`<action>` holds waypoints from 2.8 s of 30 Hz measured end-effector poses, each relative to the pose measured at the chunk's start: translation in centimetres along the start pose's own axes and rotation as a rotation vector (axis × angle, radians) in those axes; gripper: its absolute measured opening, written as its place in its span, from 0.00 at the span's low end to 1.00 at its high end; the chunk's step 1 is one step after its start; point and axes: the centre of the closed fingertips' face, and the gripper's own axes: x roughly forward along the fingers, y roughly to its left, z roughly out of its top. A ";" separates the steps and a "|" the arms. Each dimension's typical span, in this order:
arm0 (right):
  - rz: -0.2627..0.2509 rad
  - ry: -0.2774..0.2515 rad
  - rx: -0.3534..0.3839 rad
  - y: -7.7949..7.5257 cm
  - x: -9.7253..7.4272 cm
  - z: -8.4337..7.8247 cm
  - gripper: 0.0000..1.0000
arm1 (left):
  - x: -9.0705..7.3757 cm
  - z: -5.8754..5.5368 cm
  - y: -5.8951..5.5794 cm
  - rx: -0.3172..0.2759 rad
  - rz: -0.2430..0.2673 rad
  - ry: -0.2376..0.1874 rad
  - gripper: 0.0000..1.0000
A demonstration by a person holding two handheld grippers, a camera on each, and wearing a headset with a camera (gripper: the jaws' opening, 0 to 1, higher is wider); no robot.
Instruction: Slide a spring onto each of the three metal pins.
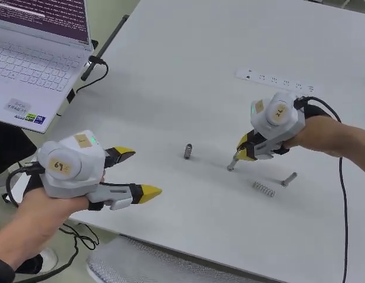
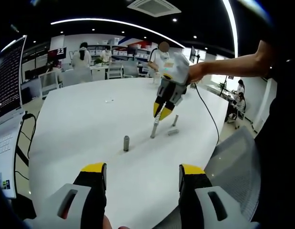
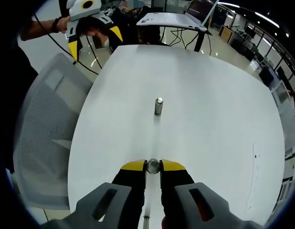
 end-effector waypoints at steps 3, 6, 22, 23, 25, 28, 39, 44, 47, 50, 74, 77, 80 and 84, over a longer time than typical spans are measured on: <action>0.001 0.008 -0.004 -0.1 0.1 -0.1 0.09 | 0.0 0.0 0.1 -0.001 0.001 0.001 0.57; 0.002 0.016 -0.017 0.1 0.0 -0.1 0.09 | 0.0 0.0 0.2 -0.003 0.003 -0.001 0.57; 0.011 0.046 -0.034 0.2 1.2 -0.8 0.09 | -0.1 -0.1 0.4 -0.003 0.005 0.004 0.56; 0.014 0.048 -0.037 0.3 1.3 -0.8 0.09 | -0.1 -0.1 0.4 -0.002 0.006 0.004 0.56; 0.014 0.051 -0.040 0.3 1.6 -0.8 0.09 | -0.1 -0.1 0.5 -0.003 0.008 0.004 0.56; 0.018 0.053 -0.041 0.4 2.0 -0.8 0.09 | -0.2 0.0 0.6 -0.003 0.011 0.003 0.57; 0.023 0.101 -0.071 0.1 3.4 -1.9 0.09 | -0.2 0.7 0.7 -0.001 0.020 -0.003 0.57; 0.030 0.097 -0.061 -0.1 4.0 -2.2 0.09 | -0.3 0.8 1.0 -0.005 0.027 -0.003 0.57; 0.036 0.098 -0.065 0.0 4.4 -2.1 0.09 | -0.3 0.8 1.1 -0.005 0.029 0.001 0.57; 0.043 0.103 -0.068 0.0 4.9 -2.4 0.09 | -0.3 0.8 1.2 -0.006 0.030 0.003 0.56; 0.025 0.078 -0.019 0.0 3.7 -3.0 0.24 | 0.0 1.3 1.1 0.002 0.026 0.001 0.57; 0.014 0.067 0.002 0.0 3.3 -3.0 0.27 | 0.0 1.5 1.0 0.003 0.025 -0.002 0.57; -0.006 0.052 0.024 0.0 2.7 -3.2 0.28 | 0.0 1.8 1.0 0.001 0.030 -0.013 0.57; -0.059 0.017 0.087 -0.5 1.9 -3.2 0.27 | 0.1 1.9 1.0 -0.001 0.032 -0.017 0.57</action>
